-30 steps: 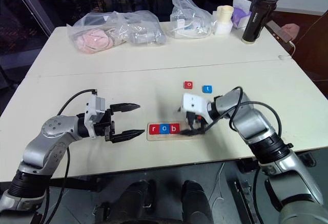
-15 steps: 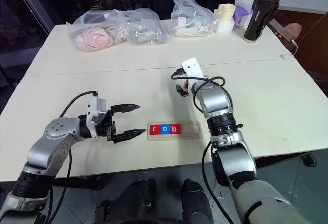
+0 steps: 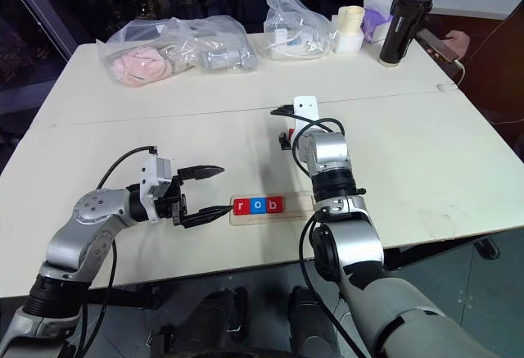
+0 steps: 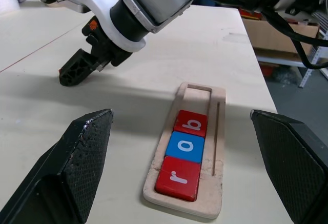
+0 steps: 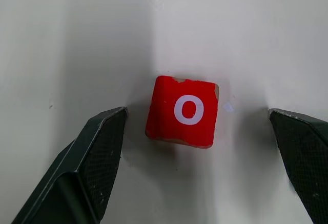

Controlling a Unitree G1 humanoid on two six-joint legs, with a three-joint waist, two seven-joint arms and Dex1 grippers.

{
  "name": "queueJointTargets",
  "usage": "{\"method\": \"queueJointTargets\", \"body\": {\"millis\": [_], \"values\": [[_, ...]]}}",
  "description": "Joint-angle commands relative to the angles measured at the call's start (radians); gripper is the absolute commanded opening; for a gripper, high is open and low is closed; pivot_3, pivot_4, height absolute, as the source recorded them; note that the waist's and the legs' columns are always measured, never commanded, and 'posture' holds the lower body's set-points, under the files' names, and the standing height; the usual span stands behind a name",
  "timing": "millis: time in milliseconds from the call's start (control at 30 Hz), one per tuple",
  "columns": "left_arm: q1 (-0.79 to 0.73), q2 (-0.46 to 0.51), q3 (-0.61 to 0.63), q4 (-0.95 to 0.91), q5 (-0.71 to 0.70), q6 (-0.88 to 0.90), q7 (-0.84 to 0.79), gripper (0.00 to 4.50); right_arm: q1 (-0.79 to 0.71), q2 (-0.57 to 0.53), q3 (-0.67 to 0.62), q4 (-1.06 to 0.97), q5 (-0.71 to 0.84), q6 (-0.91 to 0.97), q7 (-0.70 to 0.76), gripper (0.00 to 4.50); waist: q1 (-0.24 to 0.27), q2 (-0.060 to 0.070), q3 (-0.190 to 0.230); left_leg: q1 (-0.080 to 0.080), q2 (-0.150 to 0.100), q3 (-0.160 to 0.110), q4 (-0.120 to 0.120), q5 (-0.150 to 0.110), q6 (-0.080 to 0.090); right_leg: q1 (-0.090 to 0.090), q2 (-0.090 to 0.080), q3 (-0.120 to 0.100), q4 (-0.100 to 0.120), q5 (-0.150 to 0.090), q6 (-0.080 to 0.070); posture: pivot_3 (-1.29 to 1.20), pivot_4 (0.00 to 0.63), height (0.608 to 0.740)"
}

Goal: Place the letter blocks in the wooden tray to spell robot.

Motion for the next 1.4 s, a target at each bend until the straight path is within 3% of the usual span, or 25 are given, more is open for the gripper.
{"method": "queueJointTargets", "body": {"millis": [33, 67, 167, 300, 333, 567, 800, 933, 1000, 1133, 1400], "values": [[0.001, -0.005, 0.001, -0.016, 0.002, -0.026, 0.005, 4.5, -0.028, 0.018, -0.01, 0.029, 0.021, -0.026, -0.024, 4.46, -0.001, 0.0, 0.0, 0.001, 0.0, 0.0, 0.0, 0.0, 0.0, 0.0, 0.0, 0.0, 0.0, 0.0, 0.0, 0.0, 0.15, 0.738], [0.0, -0.007, 0.0, -0.015, 0.003, -0.027, 0.006, 4.5, -0.031, 0.021, -0.008, 0.037, 0.023, -0.034, -0.027, 4.46, -0.001, 0.0, 0.0, 0.001, 0.0, 0.0, 0.0, 0.0, 0.0, 0.001, 0.0, 0.0, 0.0, 0.0, 0.0, 0.0, 0.15, 0.738], [0.001, -0.01, 0.0, -0.014, 0.005, -0.029, 0.008, 4.5, -0.029, 0.025, 0.015, 0.034, 0.02, -0.038, -0.022, 3.55, -0.002, 0.0, 0.0, 0.003, 0.0, 0.0, 0.0, 0.0, 0.0, 0.002, 0.0, 0.0, 0.001, 0.0, 0.0, 0.0, 0.15, 0.738], [-0.001, -0.016, -0.005, -0.009, 0.006, -0.033, 0.009, 4.5, 0.011, -0.001, 0.1, -0.023, -0.017, -0.033, 0.013, 1.47, -0.002, 0.0, 0.0, 0.003, 0.0, 0.0, -0.001, 0.0, 0.0, 0.002, 0.0, 0.0, 0.001, 0.0, 0.0, 0.0, 0.15, 0.738], [-0.002, -0.02, -0.008, -0.006, 0.007, -0.035, 0.01, 4.5, 0.028, -0.007, 0.107, -0.039, -0.018, -0.02, 0.016, 1.15, -0.001, 0.0, 0.0, 0.003, 0.0, 0.0, -0.001, 0.0, 0.0, 0.002, 0.0, 0.0, 0.001, 0.0, 0.0, 0.0, 0.15, 0.738], [-0.009, -0.035, -0.019, 0.001, 0.014, -0.038, 0.005, 4.5, 0.083, -0.063, 0.101, -0.304, 0.01, 0.178, 0.051, 1.16, 0.008, 0.0, 0.0, 0.003, 0.0, 0.0, 0.0, 0.0, 0.0, 0.002, 0.0, 0.0, 0.0, -0.001, 0.0, 0.0, 0.15, 0.738], [-0.017, -0.038, -0.026, 0.011, 0.012, -0.037, -0.006, 4.5, 0.176, -0.248, 0.062, -0.877, 0.108, 0.678, 0.174, 1.16, 0.007, 0.001, 0.0, 0.0, 0.0, 0.0, -0.001, 0.0, 0.0, 0.0, -0.001, 0.0, 0.0, -0.001, 0.001, 0.0, 0.15, 0.738], [-0.032, -0.037, -0.031, 0.038, 0.013, -0.049, -0.024, 4.5, 0.43, -0.437, 0.026, -1.157, 0.25, 0.693, 0.252, 1.16, 0.011, 0.0, 0.0, 0.0, 0.0, -0.001, -0.001, -0.001, 0.0, 0.001, -0.003, -0.001, -0.002, -0.002, 0.002, 0.0, 0.15, 0.738], [-0.044, -0.042, -0.038, 0.054, 0.013, -0.053, -0.034, 4.5, 0.574, -0.449, -0.028, -1.275, 0.313, 0.693, 0.237, 1.16, 0.018, 0.0, 0.0, 0.0, 0.0, -0.001, -0.001, -0.001, 0.001, 0.002, -0.004, -0.001, -0.004, -0.004, 0.004, 0.0, 0.15, 0.738], [-0.065, -0.05, -0.047, 0.082, 0.019, -0.064, -0.048, 4.5, 0.719, -0.427, -0.071, -1.383, 0.385, 0.693, 0.172, 1.16, 0.004, 0.001, 0.001, -0.002, 0.0, 0.001, 0.0, -0.001, 0.001, 0.0, -0.004, 0.0, -0.003, -0.003, 0.005, 0.0, 0.15, 0.738], [-0.089, -0.052, -0.05, 0.111, 0.023, -0.072, -0.064, 4.5, 0.795, -0.366, -0.107, -1.407, 0.512, 0.693, 0.025, 1.16, 0.008, 0.001, 0.001, -0.002, 0.002, 0.0, 0.0, -0.002, 0.001, 0.0, -0.004, 0.0, -0.004, -0.004, 0.005, 0.0, 0.15, 0.738]]}}
